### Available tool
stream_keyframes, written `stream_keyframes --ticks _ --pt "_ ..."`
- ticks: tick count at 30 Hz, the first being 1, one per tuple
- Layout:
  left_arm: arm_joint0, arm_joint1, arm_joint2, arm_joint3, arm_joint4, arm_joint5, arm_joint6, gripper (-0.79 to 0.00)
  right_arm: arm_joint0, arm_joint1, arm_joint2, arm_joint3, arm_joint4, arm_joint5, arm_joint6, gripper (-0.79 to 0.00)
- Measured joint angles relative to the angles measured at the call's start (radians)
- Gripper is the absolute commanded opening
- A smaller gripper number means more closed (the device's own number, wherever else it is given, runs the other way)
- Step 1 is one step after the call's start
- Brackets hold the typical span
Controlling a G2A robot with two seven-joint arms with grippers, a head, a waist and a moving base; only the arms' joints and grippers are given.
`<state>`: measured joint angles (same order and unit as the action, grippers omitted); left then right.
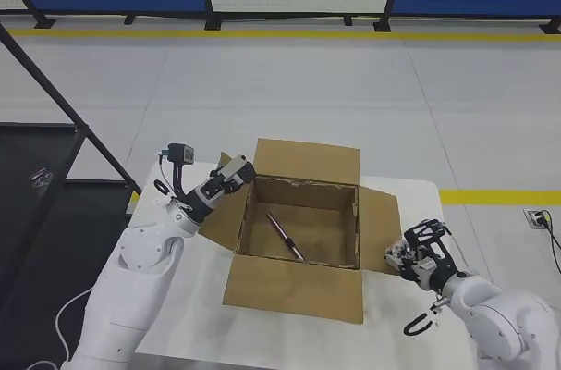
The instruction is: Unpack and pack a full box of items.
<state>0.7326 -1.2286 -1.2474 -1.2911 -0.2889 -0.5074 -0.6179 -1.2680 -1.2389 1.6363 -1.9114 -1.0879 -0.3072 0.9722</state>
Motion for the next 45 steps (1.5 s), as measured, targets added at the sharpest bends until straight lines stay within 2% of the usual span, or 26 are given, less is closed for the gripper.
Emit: stream_keyframes --ticks 13,19,29,36,39,41,44,45 --pt "0.008 0.001 -0.01 -0.005 0.009 0.001 0.008 0.0 0.075 0.01 -0.058 0.141 0.041 -0.023 -0.027 -0.785" --pt "0.011 0.001 -0.012 -0.011 0.012 0.005 0.009 0.0 0.061 0.018 -0.035 0.147 0.015 0.023 -0.048 -0.785" --pt "-0.002 -0.003 0.001 -0.002 0.011 0.013 0.006 0.0 -0.036 0.033 0.054 0.158 -0.08 0.083 -0.196 -0.785" --pt "-0.014 -0.006 0.011 0.009 0.014 0.014 0.003 0.0 -0.043 0.038 0.05 0.264 -0.126 0.073 -0.322 -0.785" --pt "-0.018 -0.007 0.014 0.009 0.018 0.016 0.004 0.0 -0.023 0.04 0.04 0.322 -0.135 0.06 -0.338 -0.782" --pt "-0.018 -0.007 0.014 0.007 0.021 0.017 0.005 0.0 -0.004 0.042 0.024 0.352 -0.153 0.057 -0.33 -0.699" --pt "-0.018 -0.007 0.014 0.006 0.025 0.017 0.006 0.0 0.018 0.043 0.004 0.38 -0.163 0.049 -0.326 -0.499" --pt "-0.018 -0.007 0.014 0.006 0.025 0.018 0.007 0.0 0.022 0.043 0.0 0.387 -0.164 0.047 -0.327 -0.48"
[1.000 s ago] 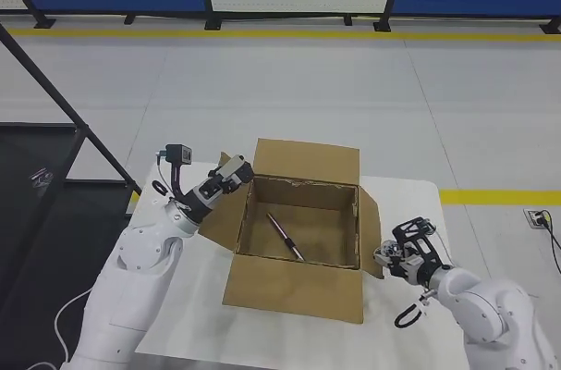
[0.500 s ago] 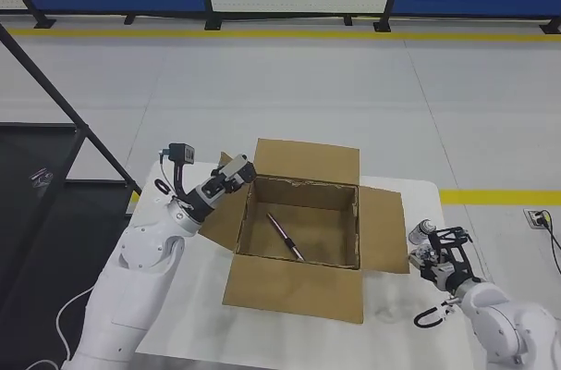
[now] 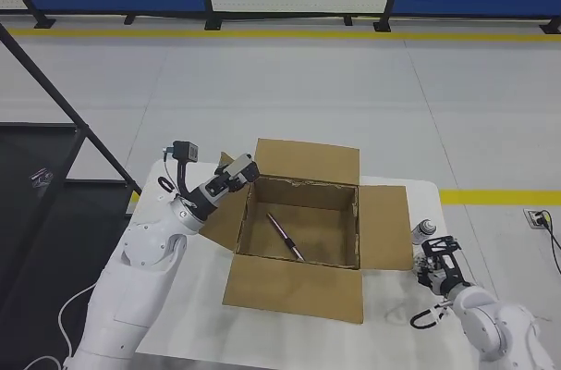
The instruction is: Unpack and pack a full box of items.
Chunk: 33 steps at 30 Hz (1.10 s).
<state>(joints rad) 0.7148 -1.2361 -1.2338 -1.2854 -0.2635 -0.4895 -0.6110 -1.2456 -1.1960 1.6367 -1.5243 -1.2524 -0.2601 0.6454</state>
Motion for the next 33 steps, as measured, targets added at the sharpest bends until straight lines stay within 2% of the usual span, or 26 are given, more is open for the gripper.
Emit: stream_keyframes --ticks 7,8,10,12,18,21,24,28,31,33 --pt "0.003 0.0 -0.002 -0.003 0.005 -0.003 0.004 0.0 0.031 0.003 -0.025 0.048 -0.016 0.011 0.018 -0.394" --pt "0.003 0.0 -0.003 -0.004 0.005 -0.003 0.005 0.0 0.034 0.003 -0.026 0.052 -0.015 0.012 0.018 -0.326" --pt "0.005 0.0 -0.004 -0.005 0.005 -0.004 0.005 0.0 0.039 0.004 -0.028 0.059 -0.012 0.011 0.018 -0.135" --pt "0.007 0.0 -0.006 -0.005 0.005 -0.005 0.005 0.0 0.041 0.005 -0.029 0.063 -0.01 0.011 0.019 -0.012" --pt "0.014 0.001 -0.015 -0.007 0.0 -0.011 0.003 0.0 0.036 0.009 -0.022 0.039 -0.012 0.025 0.026 0.0" --pt "0.018 0.003 -0.023 -0.012 0.0 -0.013 0.003 0.0 0.021 0.011 -0.002 -0.013 -0.015 0.065 0.02 0.0" --pt "0.023 0.005 -0.031 -0.019 0.0 -0.014 0.001 0.0 -0.021 0.011 0.04 -0.138 -0.003 0.16 -0.021 0.0" --pt "0.03 0.007 -0.04 -0.03 0.001 -0.014 0.001 0.0 -0.106 0.01 0.066 -0.422 -0.034 0.235 -0.062 0.0" --pt "0.04 0.008 -0.046 -0.039 0.004 -0.02 0.006 0.0 -0.104 0.011 0.021 -0.592 -0.043 0.183 -0.04 0.0" --pt "0.049 0.009 -0.053 -0.043 0.002 -0.027 0.013 0.0 -0.067 0.012 -0.029 -0.638 -0.046 0.127 -0.005 0.0"
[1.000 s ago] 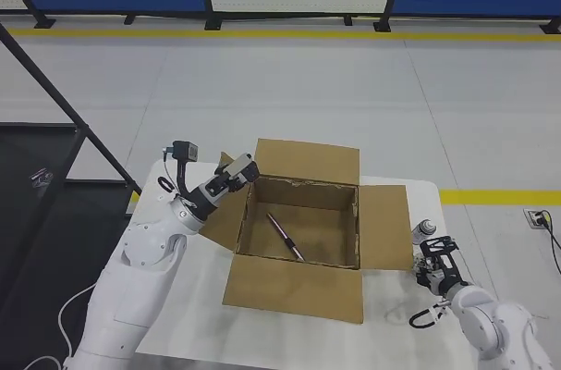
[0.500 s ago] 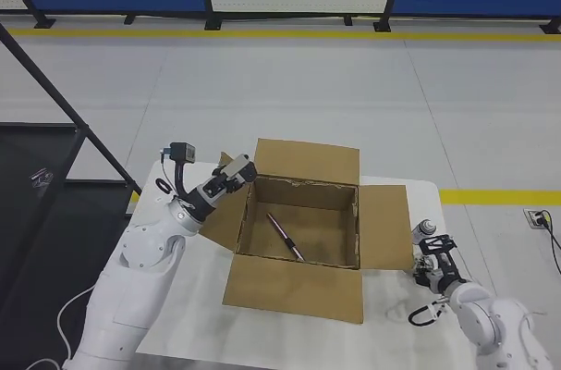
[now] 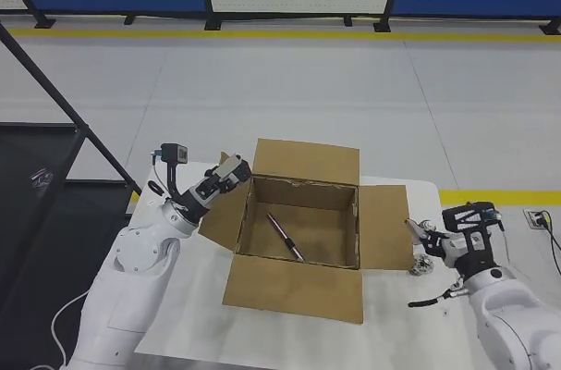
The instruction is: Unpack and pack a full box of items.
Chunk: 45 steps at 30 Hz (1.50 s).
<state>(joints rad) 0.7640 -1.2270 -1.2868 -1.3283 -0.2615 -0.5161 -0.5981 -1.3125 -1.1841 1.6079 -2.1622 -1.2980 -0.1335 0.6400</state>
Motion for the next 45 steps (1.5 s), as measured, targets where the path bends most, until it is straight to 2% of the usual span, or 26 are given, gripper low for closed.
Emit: stream_keyframes --ticks 3,7,10,13,19,25,29,34,45 --pt "0.021 0.003 -0.018 -0.006 -0.004 -0.014 0.016 0.0 0.115 -0.004 -0.127 0.03 0.045 -0.1 0.06 0.0" --pt "0.062 0.009 -0.052 -0.028 -0.009 -0.035 0.04 0.0 0.361 -0.026 -0.349 0.226 0.142 -0.203 0.187 0.0" --pt "0.095 0.013 -0.08 -0.049 -0.013 -0.047 0.057 0.0 0.546 -0.061 -0.52 0.415 0.2 -0.198 0.255 0.0" --pt "0.125 0.018 -0.106 -0.069 -0.015 -0.051 0.072 0.0 0.703 -0.107 -0.674 0.618 0.268 -0.177 0.262 0.0" --pt "0.174 0.024 -0.148 -0.105 -0.024 -0.064 0.091 0.0 0.928 -0.221 -0.919 1.013 0.366 -0.1 0.243 0.0" --pt "0.203 0.03 -0.184 -0.099 -0.063 -0.068 0.088 0.0 1.035 -0.346 -1.065 1.344 0.453 -0.024 0.203 0.0" --pt "0.202 0.031 -0.187 -0.08 -0.091 -0.067 0.07 0.0 1.07 -0.41 -1.104 1.487 0.506 -0.018 0.177 0.0" --pt "0.183 0.033 -0.189 -0.048 -0.119 -0.046 0.034 0.0 1.074 -0.412 -1.106 1.497 0.505 -0.016 0.177 0.0" --pt "0.184 0.033 -0.189 -0.051 -0.118 -0.045 0.037 0.0 1.05 -0.42 -1.108 1.495 0.509 0.001 0.164 0.0"
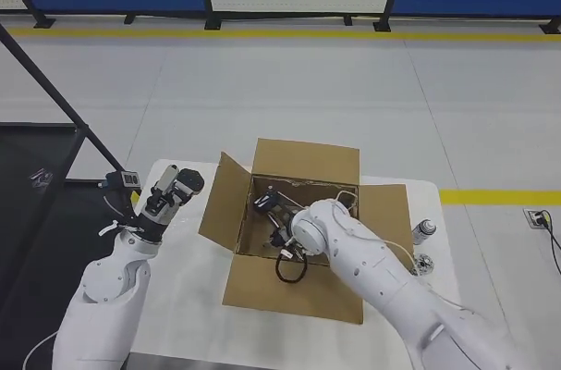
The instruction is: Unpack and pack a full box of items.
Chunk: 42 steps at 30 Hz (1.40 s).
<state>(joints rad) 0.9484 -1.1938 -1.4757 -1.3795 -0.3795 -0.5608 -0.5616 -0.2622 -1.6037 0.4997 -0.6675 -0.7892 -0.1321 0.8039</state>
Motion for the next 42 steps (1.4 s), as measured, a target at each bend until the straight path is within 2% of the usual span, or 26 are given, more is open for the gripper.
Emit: stream_keyframes --ticks 6,8,9,11,12,15,22,25,27,28,29,32,33,42 --pt "0.031 0.002 -0.012 -0.05 0.006 0.013 0.027 0.0 -0.014 -0.045 -0.001 0.079 0.047 0.054 -0.037 0.0" --pt "0.04 0.002 -0.015 -0.06 0.007 0.009 0.03 0.0 -0.01 -0.064 -0.01 0.113 0.039 0.1 -0.054 -0.046" --pt "0.043 0.003 -0.016 -0.063 0.007 0.008 0.03 0.0 -0.01 -0.072 -0.013 0.126 0.036 0.115 -0.063 -0.151" --pt "0.048 0.003 -0.017 -0.068 0.004 0.008 0.029 0.0 -0.008 -0.09 -0.022 0.156 0.023 0.153 -0.078 -0.243" --pt "0.049 0.003 -0.017 -0.07 0.004 0.007 0.029 0.0 -0.007 -0.097 -0.025 0.168 0.018 0.17 -0.08 -0.332" --pt "0.052 0.003 -0.015 -0.071 0.007 0.005 0.029 0.0 -0.003 -0.121 -0.033 0.207 0.009 0.219 -0.076 -0.394" --pt "0.052 0.003 -0.012 -0.067 0.013 0.002 0.038 0.0 0.011 -0.156 -0.031 0.291 0.006 0.211 -0.078 -0.48" --pt "0.05 0.003 -0.01 -0.067 0.015 0.001 0.04 0.0 0.015 -0.167 -0.03 0.315 0.001 0.215 -0.077 -0.48" --pt "0.049 0.003 -0.009 -0.067 0.017 0.0 0.041 0.0 0.018 -0.173 -0.028 0.33 -0.003 0.22 -0.075 -0.517" --pt "0.048 0.003 -0.009 -0.067 0.018 -0.002 0.042 0.0 0.02 -0.177 -0.028 0.339 -0.006 0.227 -0.073 -0.551" --pt "0.047 0.003 -0.008 -0.067 0.019 -0.003 0.042 0.0 0.021 -0.18 -0.028 0.345 -0.008 0.23 -0.073 -0.628" --pt "0.047 0.003 -0.009 -0.068 0.021 -0.008 0.047 0.0 0.023 -0.19 -0.027 0.364 -0.016 0.241 -0.076 -0.727" --pt "0.048 0.003 -0.01 -0.069 0.021 -0.009 0.048 0.0 0.025 -0.192 -0.026 0.369 -0.017 0.243 -0.078 -0.785" --pt "0.052 0.002 -0.01 -0.071 0.014 -0.015 0.054 0.0 0.041 -0.201 0.0 0.39 -0.014 0.228 -0.141 -0.785"
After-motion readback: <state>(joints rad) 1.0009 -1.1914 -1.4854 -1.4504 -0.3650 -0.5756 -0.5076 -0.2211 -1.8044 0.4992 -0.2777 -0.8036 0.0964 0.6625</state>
